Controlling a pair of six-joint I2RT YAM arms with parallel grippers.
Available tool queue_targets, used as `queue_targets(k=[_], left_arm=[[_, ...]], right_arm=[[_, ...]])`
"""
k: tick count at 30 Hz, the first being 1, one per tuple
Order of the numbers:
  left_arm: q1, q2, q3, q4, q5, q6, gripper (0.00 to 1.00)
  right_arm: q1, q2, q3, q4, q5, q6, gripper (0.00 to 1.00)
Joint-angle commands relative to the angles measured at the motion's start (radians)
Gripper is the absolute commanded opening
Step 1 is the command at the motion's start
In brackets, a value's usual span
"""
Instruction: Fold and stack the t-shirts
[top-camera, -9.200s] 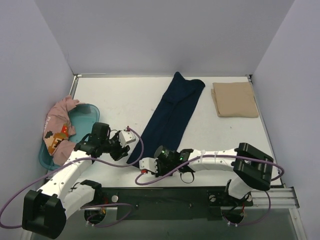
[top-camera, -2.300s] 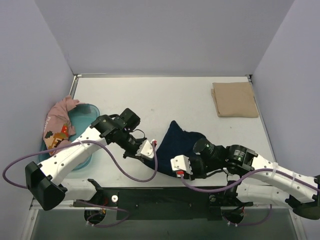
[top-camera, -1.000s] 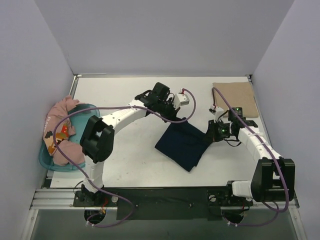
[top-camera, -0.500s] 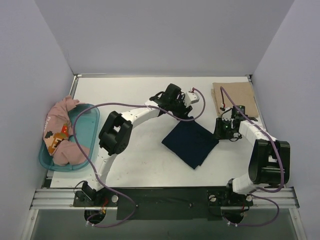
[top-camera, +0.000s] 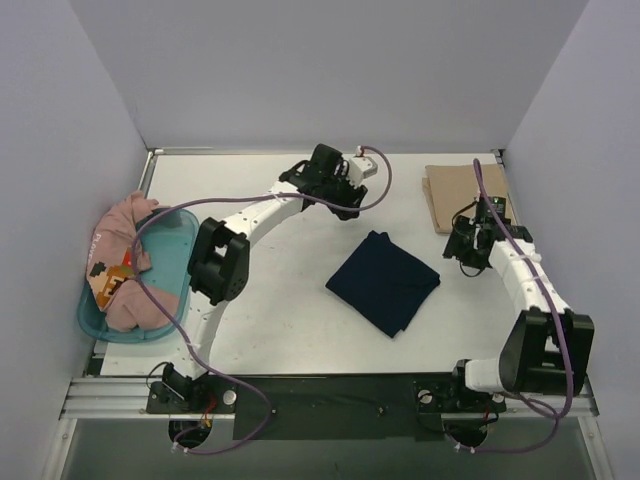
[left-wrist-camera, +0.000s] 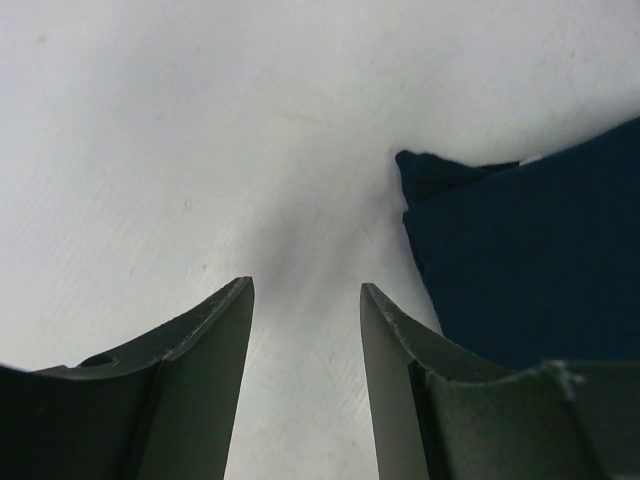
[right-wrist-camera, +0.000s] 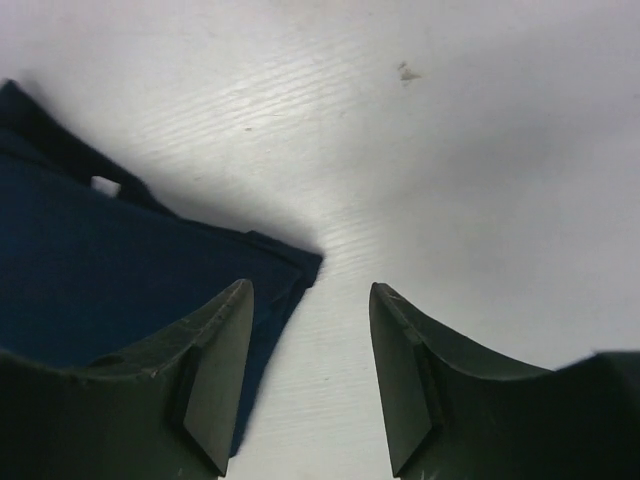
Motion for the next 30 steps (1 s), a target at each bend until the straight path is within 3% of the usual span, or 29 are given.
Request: queue_targets(k=[1, 3, 7, 12, 15, 17, 22, 30], left_arm=[[0.027, -0.156, -0.086, -0.113, 0.083, -0.05, 0.56], [0.027, -0.18, -0.133, -0.14, 0.1, -0.063, 0.56], [0.04, -0.22, -0.219, -0.142, 0.099, -0.114, 0.56], [0.068, -0.291, -0.333, -0.108, 0.093, -0.155, 0.56], [0.091, -0.326, -0.406, -0.068, 0.082, -0.188, 0.56], [0.102, -0.348, -0.44, -0.051, 0.074, -0.2, 0.56], [0.122, -0.368, -0.502, 0.022, 0.051, -0.212, 0.56], [0.149, -0.245, -0.404, 0.1, 0.128, -0.246, 0.6]], right_arm=[[0.023, -0.136, -0.075, -0.134, -0.033, 0.223, 0.47], [0.02, -0.139, -0.141, -0.104, -0.071, 0.287, 0.54], [0.017, -0.004, -0.158, -0.042, -0.17, 0.309, 0.53], [0.017, 0.279, -0.036, 0.004, -0.273, 0.255, 0.38], [0.046, 0.408, 0.136, -0.016, -0.296, 0.22, 0.26], [0.084, 0.488, 0.26, -0.048, -0.286, 0.177, 0.25], [0.169, 0.66, 0.564, -0.169, -0.294, 0.1, 0.32], [0.152, 0.5, 0.503, -0.211, -0.193, 0.05, 0.49]])
